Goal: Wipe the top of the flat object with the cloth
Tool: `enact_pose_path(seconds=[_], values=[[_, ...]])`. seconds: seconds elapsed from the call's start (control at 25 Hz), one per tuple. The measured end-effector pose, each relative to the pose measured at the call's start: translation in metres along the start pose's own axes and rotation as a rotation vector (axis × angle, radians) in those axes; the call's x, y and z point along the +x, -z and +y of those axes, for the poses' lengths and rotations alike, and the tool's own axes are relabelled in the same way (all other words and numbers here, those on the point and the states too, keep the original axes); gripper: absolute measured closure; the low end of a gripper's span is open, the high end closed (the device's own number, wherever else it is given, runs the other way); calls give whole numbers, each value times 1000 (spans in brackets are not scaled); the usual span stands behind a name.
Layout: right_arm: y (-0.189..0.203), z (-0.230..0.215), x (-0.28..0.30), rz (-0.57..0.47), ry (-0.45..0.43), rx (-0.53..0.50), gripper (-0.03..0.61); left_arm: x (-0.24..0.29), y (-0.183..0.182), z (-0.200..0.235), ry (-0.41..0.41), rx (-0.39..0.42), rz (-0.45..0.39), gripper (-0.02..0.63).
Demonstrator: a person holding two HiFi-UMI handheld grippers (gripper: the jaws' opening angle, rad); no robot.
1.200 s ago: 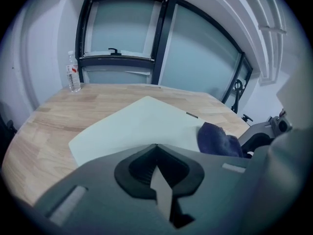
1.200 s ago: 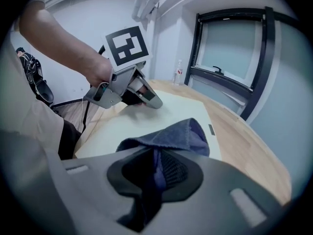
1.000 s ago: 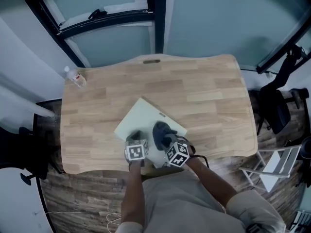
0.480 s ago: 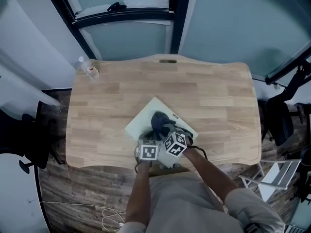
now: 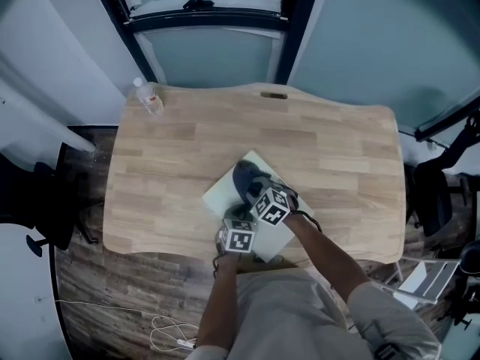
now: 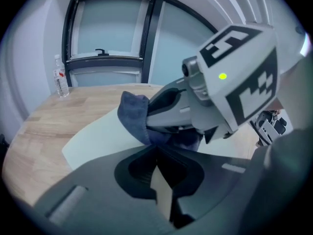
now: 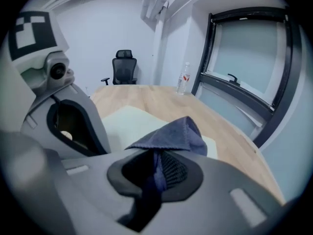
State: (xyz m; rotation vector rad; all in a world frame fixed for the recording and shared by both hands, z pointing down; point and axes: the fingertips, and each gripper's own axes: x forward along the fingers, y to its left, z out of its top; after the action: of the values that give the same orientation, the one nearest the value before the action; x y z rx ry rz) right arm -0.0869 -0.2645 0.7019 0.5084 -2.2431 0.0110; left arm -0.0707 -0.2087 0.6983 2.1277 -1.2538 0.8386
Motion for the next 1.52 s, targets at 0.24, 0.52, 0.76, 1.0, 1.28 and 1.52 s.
enact_pose_path(seconds=[0.24,0.52,0.76,1.0,1.28,1.52], values=[[-27,-15,27,19,-16,12,535,4,1,-2,22,-9,-22,606],[-43,-23,40,-4,1,46,534,-3,3,-2,85,-24,-25,606],[-43,-23,38,-11,13,38,534,-36,21,20,32,-26,-51,606],[-52,-8,43,13,57,21,541,-35,35,26,55,-160,-105,606],[-69,33,50,-23,-34,-39,541,-33,27,24,56,-161,-156,606],[-59,43,40,-9,-87,-48,541,-34,30,19,-38,-64,-146,606]])
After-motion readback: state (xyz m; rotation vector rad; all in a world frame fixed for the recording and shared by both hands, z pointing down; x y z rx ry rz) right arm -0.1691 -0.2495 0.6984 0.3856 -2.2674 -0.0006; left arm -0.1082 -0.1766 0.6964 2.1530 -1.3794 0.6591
